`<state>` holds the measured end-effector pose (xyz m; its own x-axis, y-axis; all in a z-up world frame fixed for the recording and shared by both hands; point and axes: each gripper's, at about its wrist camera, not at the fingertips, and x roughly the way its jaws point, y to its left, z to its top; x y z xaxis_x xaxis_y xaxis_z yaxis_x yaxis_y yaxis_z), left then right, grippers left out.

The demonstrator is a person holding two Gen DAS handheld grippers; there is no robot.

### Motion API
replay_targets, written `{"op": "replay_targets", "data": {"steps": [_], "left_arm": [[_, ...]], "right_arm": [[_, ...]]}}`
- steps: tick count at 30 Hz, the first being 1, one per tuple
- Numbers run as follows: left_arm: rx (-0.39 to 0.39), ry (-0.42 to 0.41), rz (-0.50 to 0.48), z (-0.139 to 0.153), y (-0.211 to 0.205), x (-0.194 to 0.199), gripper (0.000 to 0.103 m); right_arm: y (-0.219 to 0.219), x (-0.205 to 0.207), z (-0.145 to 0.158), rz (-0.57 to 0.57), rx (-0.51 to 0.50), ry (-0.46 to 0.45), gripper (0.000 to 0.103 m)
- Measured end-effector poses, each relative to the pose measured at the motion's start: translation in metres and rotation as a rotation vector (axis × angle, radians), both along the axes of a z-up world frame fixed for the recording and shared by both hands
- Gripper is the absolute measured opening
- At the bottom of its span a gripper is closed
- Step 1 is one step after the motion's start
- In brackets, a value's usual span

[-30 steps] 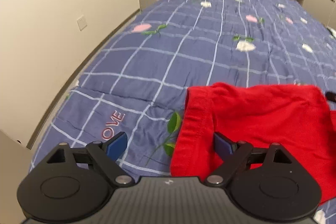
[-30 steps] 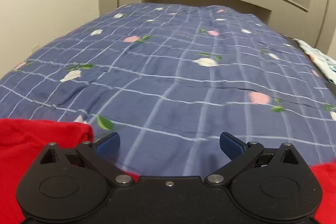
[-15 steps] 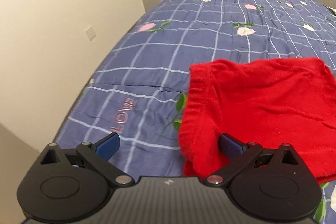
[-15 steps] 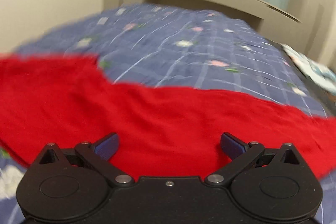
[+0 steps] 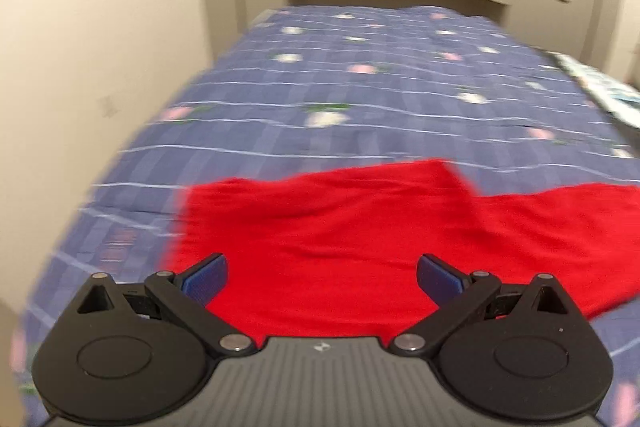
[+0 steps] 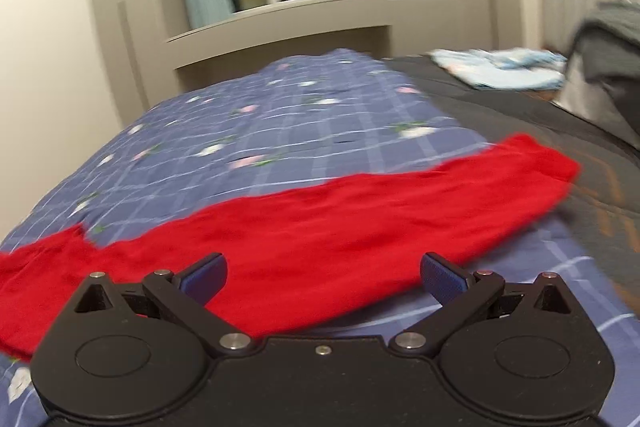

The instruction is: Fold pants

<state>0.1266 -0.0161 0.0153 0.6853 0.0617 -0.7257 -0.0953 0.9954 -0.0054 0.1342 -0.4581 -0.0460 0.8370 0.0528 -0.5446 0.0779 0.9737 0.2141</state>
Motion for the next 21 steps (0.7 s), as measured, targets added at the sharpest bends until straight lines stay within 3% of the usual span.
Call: {"op": "replay_targets", "data": {"steps": [5,9,17,21], "left_arm": [[-0.107,0.020,-0.149,-0.008,-0.072,0.024,0.102],[-0.128,0.012,-0.264,-0.015,-0.129,0.039,0.102],[-0.108,0.018,-0.387,-0.035,-0.206,0.064,0.102],[-0.079,0.060,-0.399,-0.050,-0.223,0.076,0.102]], "right_arm": [[-0.075,0.012,-0.015,-0.111,0.070,0.023,0.103],[-0.130,0.027,-0.037,-0.204,0.178,0.064,0.103],[-0.200,0.059,-0.070,-0.279,0.475,0.016,0.103],[-0.213,0.070,-0.081,-0.290,0.555,-0.007,0.102]]}}
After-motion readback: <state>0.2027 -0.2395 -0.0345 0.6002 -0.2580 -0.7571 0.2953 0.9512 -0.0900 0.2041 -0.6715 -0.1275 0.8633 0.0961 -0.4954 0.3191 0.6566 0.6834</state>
